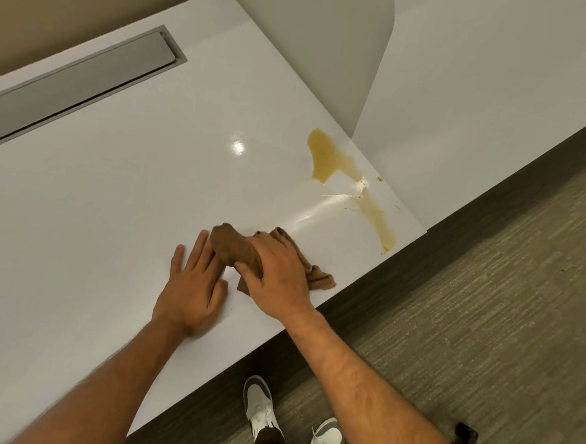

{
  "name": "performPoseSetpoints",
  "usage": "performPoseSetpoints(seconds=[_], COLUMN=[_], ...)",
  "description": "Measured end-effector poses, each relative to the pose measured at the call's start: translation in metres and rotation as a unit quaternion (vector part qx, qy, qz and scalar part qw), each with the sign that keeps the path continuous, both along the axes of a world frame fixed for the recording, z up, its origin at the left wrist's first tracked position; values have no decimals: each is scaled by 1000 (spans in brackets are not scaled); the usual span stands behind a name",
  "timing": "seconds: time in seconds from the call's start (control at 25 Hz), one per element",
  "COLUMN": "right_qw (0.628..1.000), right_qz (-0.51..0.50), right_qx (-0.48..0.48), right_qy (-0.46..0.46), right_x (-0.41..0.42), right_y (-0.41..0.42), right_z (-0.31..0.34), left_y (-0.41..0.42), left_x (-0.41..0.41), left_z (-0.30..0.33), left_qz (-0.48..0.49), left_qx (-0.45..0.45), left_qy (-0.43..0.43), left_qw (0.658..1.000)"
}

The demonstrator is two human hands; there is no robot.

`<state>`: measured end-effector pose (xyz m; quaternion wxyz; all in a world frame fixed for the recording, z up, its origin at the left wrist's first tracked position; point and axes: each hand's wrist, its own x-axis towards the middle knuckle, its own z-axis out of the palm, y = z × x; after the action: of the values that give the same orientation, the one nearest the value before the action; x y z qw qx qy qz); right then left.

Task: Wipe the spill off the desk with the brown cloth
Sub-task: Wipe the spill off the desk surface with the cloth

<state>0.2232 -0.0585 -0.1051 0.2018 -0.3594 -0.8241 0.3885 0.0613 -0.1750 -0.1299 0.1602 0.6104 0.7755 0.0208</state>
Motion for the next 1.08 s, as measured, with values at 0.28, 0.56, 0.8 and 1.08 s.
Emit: performPoseSetpoints(seconds=[0.28,0.56,0.8,1.08], right_qw=[943,923,929,958], right_qz=[-297,-191,-188,-106], right_qx=[-101,113,123,148], right_qy=[112,-316,-292,-223], right_x=[37,46,14,-33], right_y=[44,65,95,118], right_z=[31,-13,-19,-19], left_y=[-3,-3,-2,-2], left_x=[1,0,-1,-2], left_z=[0,-2,-3,-3], left_qz=[0,4,0,1], left_qx=[12,3,-5,-15], left_qy=[5,1,-3,-11], left_qw=[1000,1000,1000,1000])
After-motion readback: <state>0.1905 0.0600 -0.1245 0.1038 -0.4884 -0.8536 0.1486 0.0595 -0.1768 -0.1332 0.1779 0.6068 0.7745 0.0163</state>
